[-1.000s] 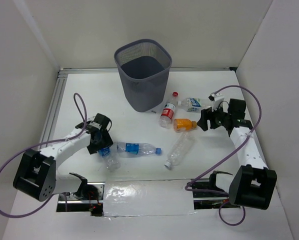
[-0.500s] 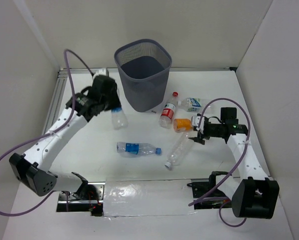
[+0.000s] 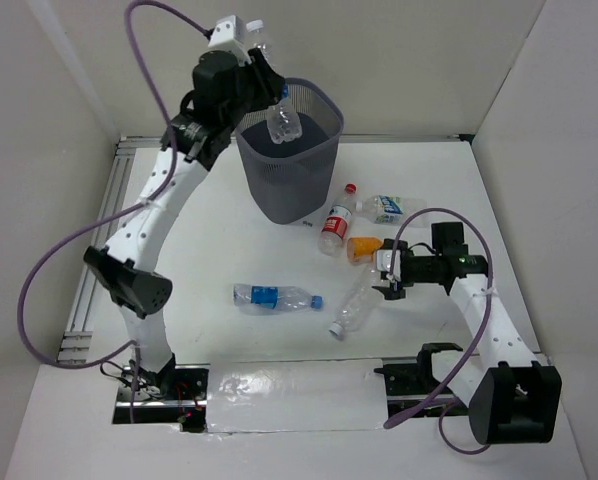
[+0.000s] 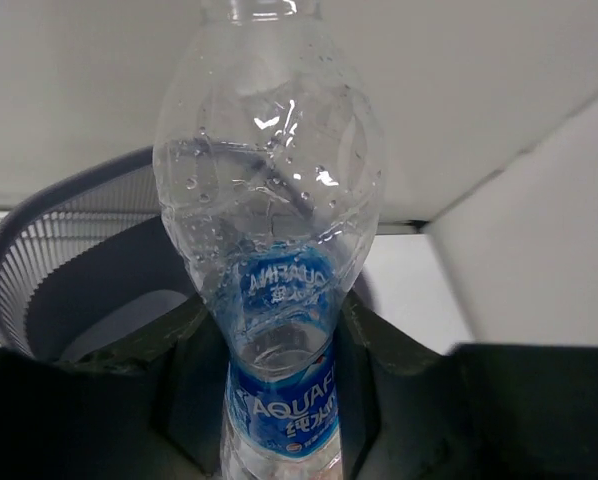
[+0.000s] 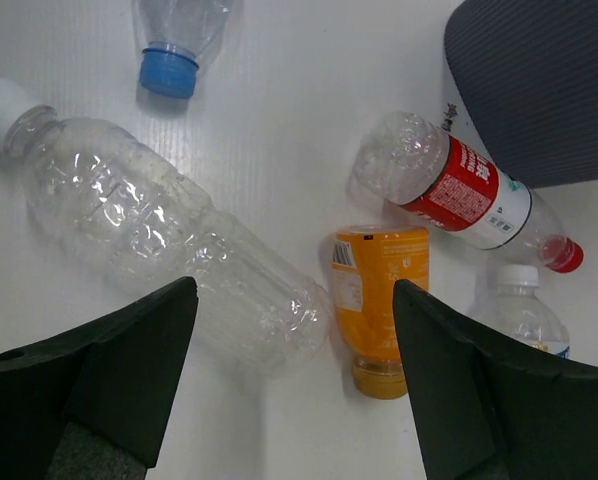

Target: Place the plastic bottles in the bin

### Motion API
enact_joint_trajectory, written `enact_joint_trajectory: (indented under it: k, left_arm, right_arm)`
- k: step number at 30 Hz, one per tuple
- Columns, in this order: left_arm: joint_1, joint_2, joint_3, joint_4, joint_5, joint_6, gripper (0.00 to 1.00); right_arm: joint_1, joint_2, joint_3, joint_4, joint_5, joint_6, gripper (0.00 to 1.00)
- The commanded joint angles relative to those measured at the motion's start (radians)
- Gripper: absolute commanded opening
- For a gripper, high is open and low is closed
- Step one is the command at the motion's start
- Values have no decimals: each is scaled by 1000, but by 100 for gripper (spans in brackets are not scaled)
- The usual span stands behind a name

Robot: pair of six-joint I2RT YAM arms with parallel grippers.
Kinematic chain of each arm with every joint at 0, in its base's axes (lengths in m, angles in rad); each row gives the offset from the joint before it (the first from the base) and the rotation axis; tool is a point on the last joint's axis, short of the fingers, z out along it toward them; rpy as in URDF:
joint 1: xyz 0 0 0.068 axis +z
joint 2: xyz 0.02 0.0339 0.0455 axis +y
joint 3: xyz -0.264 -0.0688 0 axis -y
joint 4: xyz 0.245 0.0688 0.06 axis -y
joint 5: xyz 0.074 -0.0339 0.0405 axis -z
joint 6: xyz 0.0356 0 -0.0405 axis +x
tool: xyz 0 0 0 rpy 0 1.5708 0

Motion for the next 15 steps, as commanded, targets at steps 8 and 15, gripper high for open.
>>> enact_joint_trajectory:
  k: [8,15]
  left_arm:
    - [29,173,109,96,-156,97,100]
    - [-79,-241,-285,74,-50,240,100]
  right_arm:
    - [105,65,-18,-159,124,-534,91]
    - [203,226,-60,-46,284,-668,91]
